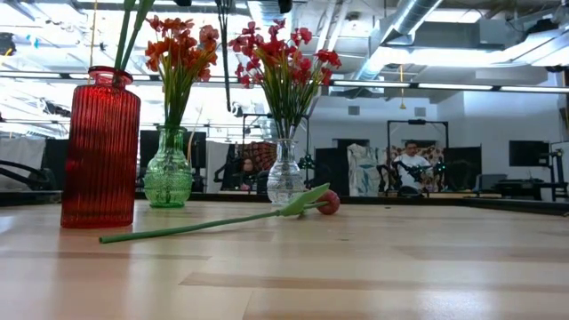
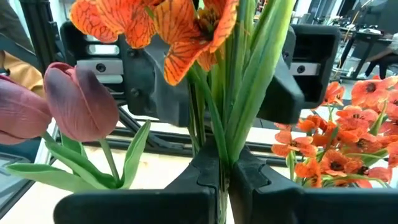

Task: Sort flowers into vase by color
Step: Put the orange flower into the green vase

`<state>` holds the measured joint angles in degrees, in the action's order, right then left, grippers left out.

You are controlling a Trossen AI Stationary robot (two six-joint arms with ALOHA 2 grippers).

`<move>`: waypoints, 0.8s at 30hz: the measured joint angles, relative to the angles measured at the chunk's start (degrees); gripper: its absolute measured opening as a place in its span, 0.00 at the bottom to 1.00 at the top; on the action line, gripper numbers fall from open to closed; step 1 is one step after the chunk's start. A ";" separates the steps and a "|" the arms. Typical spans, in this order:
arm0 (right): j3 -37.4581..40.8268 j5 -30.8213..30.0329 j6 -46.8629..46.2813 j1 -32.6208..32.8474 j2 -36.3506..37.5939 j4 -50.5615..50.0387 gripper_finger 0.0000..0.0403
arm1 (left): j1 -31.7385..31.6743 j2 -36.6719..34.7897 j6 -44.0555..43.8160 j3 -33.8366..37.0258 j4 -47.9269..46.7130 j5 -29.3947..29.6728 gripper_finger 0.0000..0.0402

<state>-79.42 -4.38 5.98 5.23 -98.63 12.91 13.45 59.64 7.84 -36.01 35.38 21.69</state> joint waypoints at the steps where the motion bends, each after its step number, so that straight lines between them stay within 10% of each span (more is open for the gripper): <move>1: 0.00 0.00 0.02 0.00 0.00 0.15 0.10 | 0.00 0.00 0.04 0.00 0.01 0.06 0.41; 15: 0.00 0.00 0.00 0.00 0.04 0.61 0.16 | 0.00 0.00 0.06 0.00 -0.13 0.17 0.04; 24: 0.00 -0.04 0.00 0.00 0.12 -0.54 0.36 | 0.00 -0.41 0.01 0.00 -0.40 0.16 0.01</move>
<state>-79.42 -4.43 5.98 5.23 -98.51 12.37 13.45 59.23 7.84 -36.01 34.98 21.85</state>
